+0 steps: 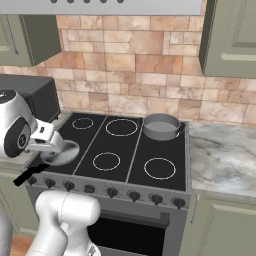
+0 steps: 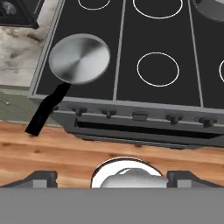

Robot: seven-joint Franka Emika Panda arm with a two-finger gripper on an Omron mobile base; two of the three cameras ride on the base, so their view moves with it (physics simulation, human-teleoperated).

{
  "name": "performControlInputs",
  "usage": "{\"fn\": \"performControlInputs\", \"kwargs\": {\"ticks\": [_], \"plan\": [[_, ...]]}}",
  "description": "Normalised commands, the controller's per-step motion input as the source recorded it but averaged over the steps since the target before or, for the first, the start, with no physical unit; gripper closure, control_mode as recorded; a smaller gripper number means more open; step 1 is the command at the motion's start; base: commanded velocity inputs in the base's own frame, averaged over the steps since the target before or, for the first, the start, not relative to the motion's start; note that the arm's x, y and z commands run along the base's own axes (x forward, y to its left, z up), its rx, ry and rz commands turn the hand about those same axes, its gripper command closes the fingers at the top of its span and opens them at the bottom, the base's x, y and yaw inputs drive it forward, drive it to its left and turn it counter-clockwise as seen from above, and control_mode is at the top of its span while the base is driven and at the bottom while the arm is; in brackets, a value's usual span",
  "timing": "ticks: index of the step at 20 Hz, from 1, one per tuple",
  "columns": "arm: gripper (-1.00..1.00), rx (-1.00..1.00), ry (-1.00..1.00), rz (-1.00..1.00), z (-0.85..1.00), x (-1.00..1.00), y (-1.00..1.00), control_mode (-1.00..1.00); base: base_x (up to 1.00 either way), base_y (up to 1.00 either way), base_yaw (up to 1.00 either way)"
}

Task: Move the pot and pan from the stove into the sink.

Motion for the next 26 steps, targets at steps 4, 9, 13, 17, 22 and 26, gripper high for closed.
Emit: {"fn": "performControlInputs", "kwargs": {"ticks": [4, 9, 13, 17, 22, 26], "plan": [[-1.0, 0.0, -0.03, -0.08, -0.3, 0.0, 0.68, -1.0, 0.0, 0.0, 0.0], [-1.0, 0.0, -0.03, -0.09, -0.31, 0.06, 0.73, -1.0, 0.0, 0.0, 0.0], [-1.0, 0.0, -0.03, -0.11, -0.29, 0.17, 0.77, -1.0, 0.0, 0.0, 0.0], [-1.0, 0.0, -0.03, -0.11, -0.28, 0.18, 0.75, -1.0, 0.0, 0.0, 0.0], [-1.0, 0.0, -0.02, -0.05, -0.15, 0.1, 0.39, -1.0, 0.0, 0.0, 0.0], [-1.0, 0.0, 0.0, 0.0, -0.03, 0.05, 0.01, -1.0, 0.0, 0.0, 0.0]]}}
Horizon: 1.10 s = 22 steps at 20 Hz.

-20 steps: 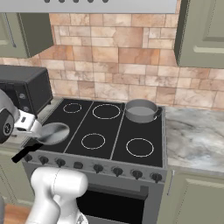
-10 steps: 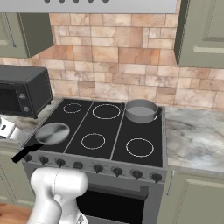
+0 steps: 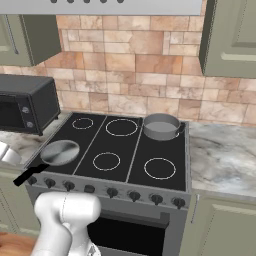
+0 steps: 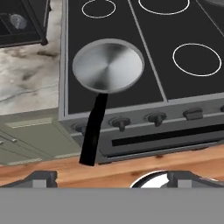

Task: Move the pot and pan from the stove into the sink.

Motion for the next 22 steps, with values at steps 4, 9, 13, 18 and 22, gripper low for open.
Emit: {"fn": "performControlInputs", "kwargs": {"ticks": [4, 9, 13, 18, 22], "plan": [[-1.0, 0.0, 0.03, 0.0, -0.41, 0.2, 0.06, -1.0, 0.0, 0.0, 0.0], [-1.0, 0.0, 0.01, 0.0, -0.46, 0.15, 0.0, -1.0, 0.0, 0.0, 0.0], [-1.0, 0.01, 0.0, 0.0, -0.47, 0.15, 0.0, -1.0, 0.0, 0.0, 0.0], [-1.0, 0.02, 0.0, 0.0, -0.44, 0.25, 0.01, -1.0, 0.0, 0.0, 0.0], [-1.0, 0.02, 0.0, 0.0, -0.42, 0.46, 0.15, -1.0, 0.0, 0.0, 0.0]]}}
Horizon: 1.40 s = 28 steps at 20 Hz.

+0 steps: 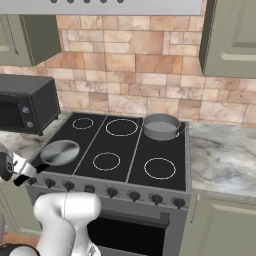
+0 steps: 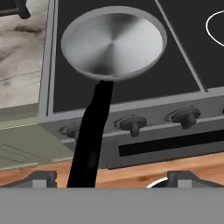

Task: Move the pot and pan from the stove into the sink.

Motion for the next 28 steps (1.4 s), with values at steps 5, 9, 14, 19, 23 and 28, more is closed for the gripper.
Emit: {"fn": "performControlInputs", "kwargs": {"ticks": [5, 9, 14, 19, 23, 28], "plan": [[-1.0, 0.01, 0.0, 0.0, -0.4, 0.5, 0.29, -1.0, 0.0, 0.0, 0.0], [-1.0, 0.0, 0.0, 0.0, -0.37, 0.47, 0.38, -1.0, 0.0, 0.0, 0.0], [-1.0, 0.0, 0.0, 0.0, -0.34, 0.38, 0.33, -1.0, 0.0, 0.0, 0.0], [-1.0, 0.0, 0.02, 0.0, -0.42, 0.29, 0.2, -1.0, 0.0, 0.0, 0.0], [1.0, 0.0, 0.01, 0.0, -0.28, 0.13, 0.06, -1.0, 0.0, 0.0, 0.0], [1.0, 0.0, 0.0, 0.0, 0.0, 0.0, 0.0, -1.0, 0.0, 0.0, 0.0]]}}
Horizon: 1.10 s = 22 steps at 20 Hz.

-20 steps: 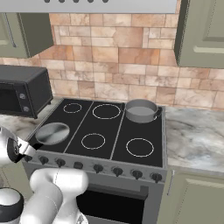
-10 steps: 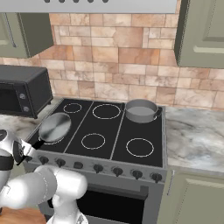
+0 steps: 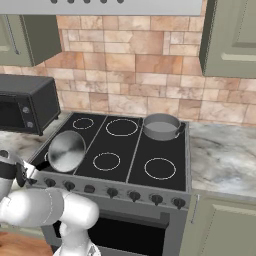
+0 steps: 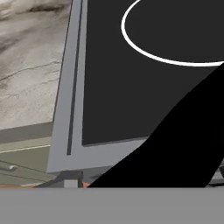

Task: Move the pot and pan from the stove into the sink.

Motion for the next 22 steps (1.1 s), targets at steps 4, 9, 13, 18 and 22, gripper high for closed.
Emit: {"fn": "performControlInputs", "kwargs": {"ticks": [4, 9, 13, 18, 22], "plan": [[1.0, 0.02, 0.01, -0.01, 0.46, 0.03, 0.0, -1.0, 0.0, 0.0, 0.0], [1.0, 0.02, 0.03, -0.01, 0.9, 0.04, -0.01, -1.0, 0.0, 0.0, 0.0], [1.0, 0.01, 0.11, 0.0, 0.95, 0.0, -0.14, -1.0, 0.0, 0.0, 0.0], [1.0, 0.0, 0.19, 0.0, 0.91, -0.1, -0.2, -1.0, 0.0, 0.0, 0.0], [1.0, 0.0, 0.14, 0.0, 0.8, -0.46, -0.32, -1.0, 0.0, 0.0, 0.0]]}}
